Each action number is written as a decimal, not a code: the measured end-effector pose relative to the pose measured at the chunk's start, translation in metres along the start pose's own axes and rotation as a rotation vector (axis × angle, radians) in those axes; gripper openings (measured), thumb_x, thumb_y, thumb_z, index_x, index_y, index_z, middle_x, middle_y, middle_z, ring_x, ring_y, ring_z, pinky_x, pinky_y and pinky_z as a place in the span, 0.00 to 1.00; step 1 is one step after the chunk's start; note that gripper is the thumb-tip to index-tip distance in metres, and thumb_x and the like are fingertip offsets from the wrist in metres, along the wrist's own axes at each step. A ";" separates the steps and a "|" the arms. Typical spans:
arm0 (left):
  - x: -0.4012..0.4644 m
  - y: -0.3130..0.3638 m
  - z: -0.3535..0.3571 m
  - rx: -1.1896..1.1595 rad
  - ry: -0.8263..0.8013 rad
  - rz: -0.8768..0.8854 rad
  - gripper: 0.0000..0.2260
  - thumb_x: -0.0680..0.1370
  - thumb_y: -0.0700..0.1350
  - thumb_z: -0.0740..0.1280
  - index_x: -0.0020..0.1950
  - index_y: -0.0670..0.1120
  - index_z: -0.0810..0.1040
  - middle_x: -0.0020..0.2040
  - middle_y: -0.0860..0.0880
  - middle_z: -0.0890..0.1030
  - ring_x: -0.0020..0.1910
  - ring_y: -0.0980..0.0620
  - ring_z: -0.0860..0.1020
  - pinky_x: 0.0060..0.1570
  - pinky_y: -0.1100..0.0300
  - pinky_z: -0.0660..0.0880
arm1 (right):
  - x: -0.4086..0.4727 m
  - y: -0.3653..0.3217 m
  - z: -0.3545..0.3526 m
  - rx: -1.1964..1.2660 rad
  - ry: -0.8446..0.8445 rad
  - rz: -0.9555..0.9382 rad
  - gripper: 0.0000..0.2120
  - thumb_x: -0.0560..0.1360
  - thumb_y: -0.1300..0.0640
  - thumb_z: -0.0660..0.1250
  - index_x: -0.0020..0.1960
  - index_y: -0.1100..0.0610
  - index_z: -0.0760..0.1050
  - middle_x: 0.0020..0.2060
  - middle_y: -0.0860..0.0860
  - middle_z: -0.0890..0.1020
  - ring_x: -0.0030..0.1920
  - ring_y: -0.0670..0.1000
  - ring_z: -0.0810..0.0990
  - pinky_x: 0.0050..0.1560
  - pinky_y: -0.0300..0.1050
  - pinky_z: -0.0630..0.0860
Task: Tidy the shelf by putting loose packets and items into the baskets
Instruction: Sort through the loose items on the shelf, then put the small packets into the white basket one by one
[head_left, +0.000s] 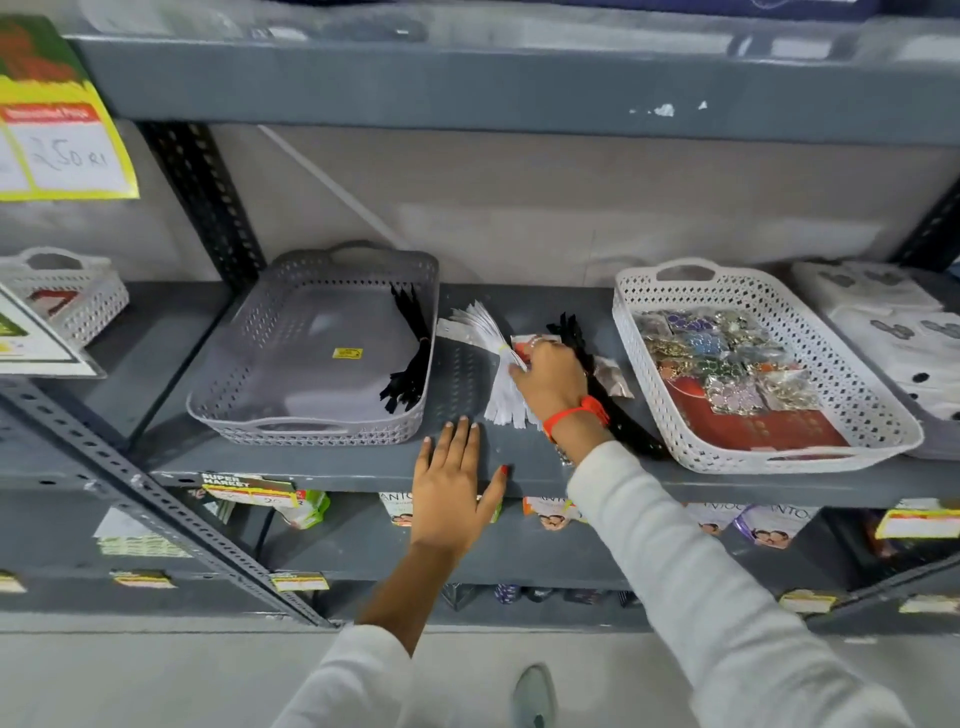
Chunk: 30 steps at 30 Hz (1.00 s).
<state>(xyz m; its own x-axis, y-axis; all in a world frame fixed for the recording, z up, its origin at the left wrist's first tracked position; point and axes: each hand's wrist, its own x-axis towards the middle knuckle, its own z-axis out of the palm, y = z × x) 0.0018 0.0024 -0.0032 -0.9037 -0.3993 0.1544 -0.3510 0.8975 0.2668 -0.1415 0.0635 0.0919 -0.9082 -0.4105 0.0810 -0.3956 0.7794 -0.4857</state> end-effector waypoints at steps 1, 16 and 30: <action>0.001 -0.001 0.000 0.006 -0.007 0.001 0.34 0.78 0.63 0.42 0.70 0.41 0.68 0.70 0.43 0.71 0.70 0.46 0.67 0.69 0.51 0.54 | 0.008 -0.006 0.005 -0.046 -0.052 -0.026 0.15 0.74 0.52 0.65 0.53 0.63 0.78 0.50 0.62 0.83 0.55 0.62 0.80 0.53 0.50 0.76; 0.005 -0.002 0.001 0.007 -0.041 0.003 0.34 0.79 0.63 0.40 0.69 0.42 0.70 0.68 0.45 0.73 0.69 0.47 0.69 0.68 0.50 0.55 | 0.083 -0.053 0.029 0.243 -0.134 0.183 0.17 0.70 0.56 0.71 0.56 0.65 0.79 0.55 0.63 0.82 0.58 0.62 0.80 0.56 0.50 0.78; 0.004 -0.002 0.001 -0.021 -0.004 -0.003 0.35 0.78 0.63 0.39 0.70 0.42 0.69 0.70 0.45 0.71 0.69 0.46 0.68 0.68 0.50 0.55 | 0.061 0.026 -0.003 0.060 0.016 0.184 0.09 0.71 0.64 0.68 0.50 0.64 0.80 0.50 0.65 0.83 0.53 0.64 0.82 0.55 0.53 0.80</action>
<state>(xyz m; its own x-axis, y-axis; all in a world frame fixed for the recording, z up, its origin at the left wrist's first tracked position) -0.0011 -0.0008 -0.0041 -0.9037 -0.4009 0.1503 -0.3483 0.8925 0.2867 -0.2078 0.0606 0.0871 -0.9668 -0.2556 0.0000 -0.2144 0.8110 -0.5444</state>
